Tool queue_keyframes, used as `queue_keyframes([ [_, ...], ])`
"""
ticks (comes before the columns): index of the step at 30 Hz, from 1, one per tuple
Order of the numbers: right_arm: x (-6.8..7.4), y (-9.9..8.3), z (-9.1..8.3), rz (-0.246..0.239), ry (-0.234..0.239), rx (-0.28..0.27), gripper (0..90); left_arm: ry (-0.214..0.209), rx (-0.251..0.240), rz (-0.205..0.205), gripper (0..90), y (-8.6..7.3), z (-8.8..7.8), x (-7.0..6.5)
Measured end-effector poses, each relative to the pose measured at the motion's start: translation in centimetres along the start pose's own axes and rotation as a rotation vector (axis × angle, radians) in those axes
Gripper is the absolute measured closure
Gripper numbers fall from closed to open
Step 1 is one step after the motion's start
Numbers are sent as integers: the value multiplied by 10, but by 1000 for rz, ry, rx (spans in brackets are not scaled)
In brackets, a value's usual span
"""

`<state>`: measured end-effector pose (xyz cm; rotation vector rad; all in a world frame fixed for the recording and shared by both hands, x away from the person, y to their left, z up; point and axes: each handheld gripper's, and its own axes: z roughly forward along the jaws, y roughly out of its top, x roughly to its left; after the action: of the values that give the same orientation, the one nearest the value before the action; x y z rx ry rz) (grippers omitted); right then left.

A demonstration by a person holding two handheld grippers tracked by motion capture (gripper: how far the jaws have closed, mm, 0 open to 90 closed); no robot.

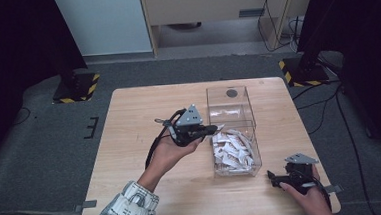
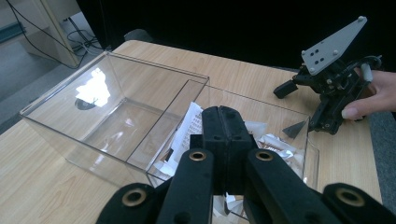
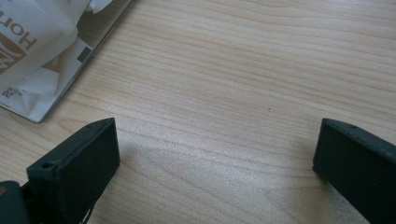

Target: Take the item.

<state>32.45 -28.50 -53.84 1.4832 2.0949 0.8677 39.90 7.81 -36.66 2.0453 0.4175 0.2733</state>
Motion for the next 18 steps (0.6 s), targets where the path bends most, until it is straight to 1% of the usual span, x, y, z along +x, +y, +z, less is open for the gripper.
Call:
queue_keyframes([
  [3,0,0,0,0,0,0,8,4,-5,-7,898,-1,-3,3],
  [9,0,0,0,0,-1,0,8,18,0,-9,898,-6,-9,8],
  [12,0,0,0,0,0,0,8,22,-4,-20,898,-10,-12,13],
  [15,0,0,0,0,0,0,8,36,0,-34,898,-15,-15,19],
  [18,0,0,0,2,0,0,8,44,-1,-40,898,-18,-18,22],
])
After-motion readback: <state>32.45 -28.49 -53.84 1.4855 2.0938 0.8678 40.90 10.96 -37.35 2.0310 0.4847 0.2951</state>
